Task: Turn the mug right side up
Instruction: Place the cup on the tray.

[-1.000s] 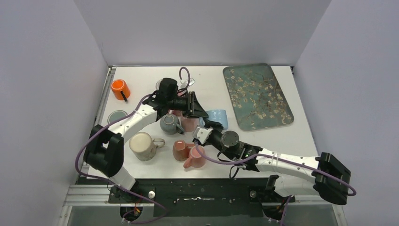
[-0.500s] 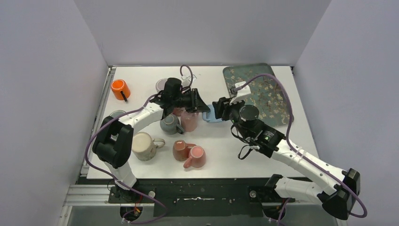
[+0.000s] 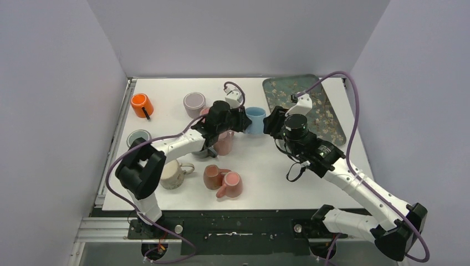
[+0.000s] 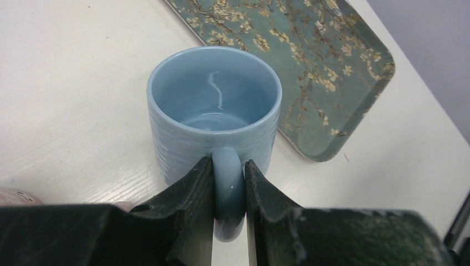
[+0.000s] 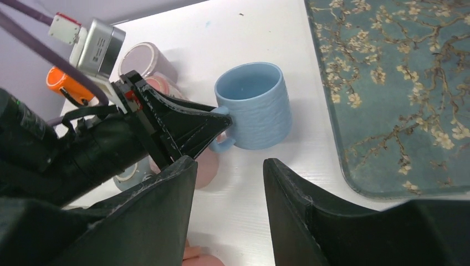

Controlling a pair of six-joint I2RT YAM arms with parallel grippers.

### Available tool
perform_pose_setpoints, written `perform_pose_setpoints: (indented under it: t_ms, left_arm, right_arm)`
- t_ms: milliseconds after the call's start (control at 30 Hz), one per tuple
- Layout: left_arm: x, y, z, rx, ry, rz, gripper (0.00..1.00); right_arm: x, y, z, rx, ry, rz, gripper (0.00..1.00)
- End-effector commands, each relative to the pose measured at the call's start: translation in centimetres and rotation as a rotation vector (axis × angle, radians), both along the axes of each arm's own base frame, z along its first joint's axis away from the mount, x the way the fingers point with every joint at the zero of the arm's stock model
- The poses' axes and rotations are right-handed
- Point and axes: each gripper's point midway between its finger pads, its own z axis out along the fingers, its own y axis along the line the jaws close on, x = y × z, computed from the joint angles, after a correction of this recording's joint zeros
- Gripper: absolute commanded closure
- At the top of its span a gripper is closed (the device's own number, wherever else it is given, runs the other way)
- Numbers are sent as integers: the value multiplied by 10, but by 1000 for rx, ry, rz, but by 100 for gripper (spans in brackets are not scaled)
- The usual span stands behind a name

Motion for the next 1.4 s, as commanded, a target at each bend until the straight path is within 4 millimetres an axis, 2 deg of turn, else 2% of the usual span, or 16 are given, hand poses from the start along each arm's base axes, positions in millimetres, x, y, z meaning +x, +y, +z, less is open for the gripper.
perform_pose_setpoints:
  t_ms: [0, 133, 400, 700, 967, 1167, 1367]
  left_arm:
    - [31, -10, 61, -83, -302, 130, 100]
    - [36, -12, 52, -64, -343, 179, 100]
    - [35, -32, 63, -86, -449, 145, 100]
    - [52, -42, 105, -124, -557, 187, 100]
    - [66, -58, 133, -191, -640, 207, 100]
    - [78, -86, 138, -246, -659, 180, 100]
    - [85, -111, 125, -256, -675, 156, 100]
  right_arm:
    - [2, -17, 2, 40, 22, -56, 52]
    - [7, -29, -8, 39, 53, -72, 52]
    - [13, -50, -13, 50, 74, -105, 53]
    - [16, -68, 1, 68, 48, -138, 53]
    - [22, -87, -1, 56, 59, -185, 53]
    - [29, -105, 5, 62, 62, -214, 53]
    - [30, -121, 4, 54, 68, -245, 52]
